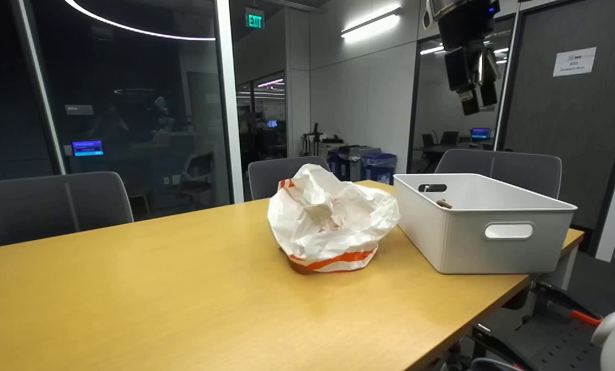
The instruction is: Remove the toy moose, the pink shirt and blue object from the white basket and put them in the plastic bag
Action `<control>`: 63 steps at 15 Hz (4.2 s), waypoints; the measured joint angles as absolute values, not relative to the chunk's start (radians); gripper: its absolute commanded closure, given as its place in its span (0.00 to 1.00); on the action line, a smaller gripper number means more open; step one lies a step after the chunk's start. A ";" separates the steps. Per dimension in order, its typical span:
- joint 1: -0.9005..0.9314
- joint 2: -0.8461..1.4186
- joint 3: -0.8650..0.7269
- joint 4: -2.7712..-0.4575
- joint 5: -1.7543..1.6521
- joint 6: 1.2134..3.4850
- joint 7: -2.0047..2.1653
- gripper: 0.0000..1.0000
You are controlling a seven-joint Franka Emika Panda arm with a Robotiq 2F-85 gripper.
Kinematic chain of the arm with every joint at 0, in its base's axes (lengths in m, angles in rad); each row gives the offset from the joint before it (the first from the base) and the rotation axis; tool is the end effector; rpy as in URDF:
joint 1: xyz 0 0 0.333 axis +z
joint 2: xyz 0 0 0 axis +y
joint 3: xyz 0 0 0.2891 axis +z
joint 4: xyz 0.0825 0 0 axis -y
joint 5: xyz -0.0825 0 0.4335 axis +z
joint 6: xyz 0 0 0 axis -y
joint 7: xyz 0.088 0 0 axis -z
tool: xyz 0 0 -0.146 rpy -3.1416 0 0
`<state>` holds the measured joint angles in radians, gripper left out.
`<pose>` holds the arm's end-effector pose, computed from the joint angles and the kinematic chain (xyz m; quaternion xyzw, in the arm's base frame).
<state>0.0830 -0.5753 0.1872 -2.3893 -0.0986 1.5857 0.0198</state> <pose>0.3955 0.0927 0.4324 0.9820 0.1094 -0.1041 0.1135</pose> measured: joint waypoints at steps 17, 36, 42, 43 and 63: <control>-0.140 -0.281 0.179 -2.593 -0.559 2.120 0.828 0.00; -0.105 0.019 -0.013 -2.543 -0.818 2.531 1.272 0.00; -0.103 0.178 -0.077 -2.454 -1.084 2.581 1.494 0.00; -0.100 0.200 -0.078 -2.439 -1.085 2.603 1.509 0.00; -0.117 0.235 -0.086 -2.428 -0.999 2.707 1.548 0.92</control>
